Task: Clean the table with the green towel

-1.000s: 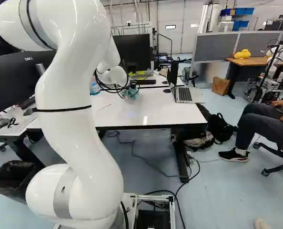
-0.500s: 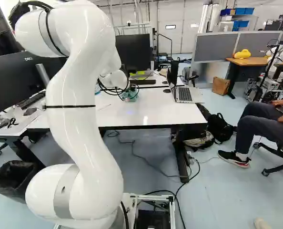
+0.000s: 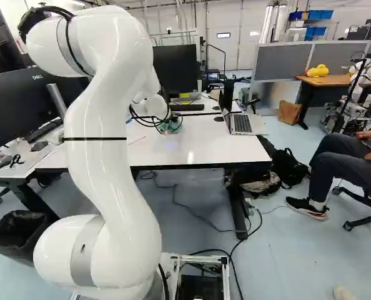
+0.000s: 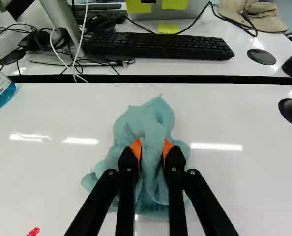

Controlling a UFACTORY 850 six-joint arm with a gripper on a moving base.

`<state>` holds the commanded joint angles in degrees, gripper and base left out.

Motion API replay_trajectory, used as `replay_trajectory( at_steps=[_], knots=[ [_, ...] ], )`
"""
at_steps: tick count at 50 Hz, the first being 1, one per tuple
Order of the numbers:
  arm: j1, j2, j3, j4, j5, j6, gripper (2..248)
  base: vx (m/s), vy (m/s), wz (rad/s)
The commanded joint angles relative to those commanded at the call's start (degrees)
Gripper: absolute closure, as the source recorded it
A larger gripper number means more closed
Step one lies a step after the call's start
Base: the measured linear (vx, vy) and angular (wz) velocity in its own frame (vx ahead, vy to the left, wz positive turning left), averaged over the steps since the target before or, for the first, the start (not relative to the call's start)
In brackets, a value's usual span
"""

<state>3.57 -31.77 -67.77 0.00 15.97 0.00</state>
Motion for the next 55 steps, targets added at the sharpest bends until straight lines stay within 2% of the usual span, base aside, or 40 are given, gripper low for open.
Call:
replay_trajectory(
  at_steps=[30,55],
  knots=[
    [0.0,0.0,0.0,0.0,-4.6,0.0,185,0.0,0.0,0.0],
    [0.0,0.0,0.0,0.0,-4.3,0.0,185,0.0,0.0,0.0]
  ],
)
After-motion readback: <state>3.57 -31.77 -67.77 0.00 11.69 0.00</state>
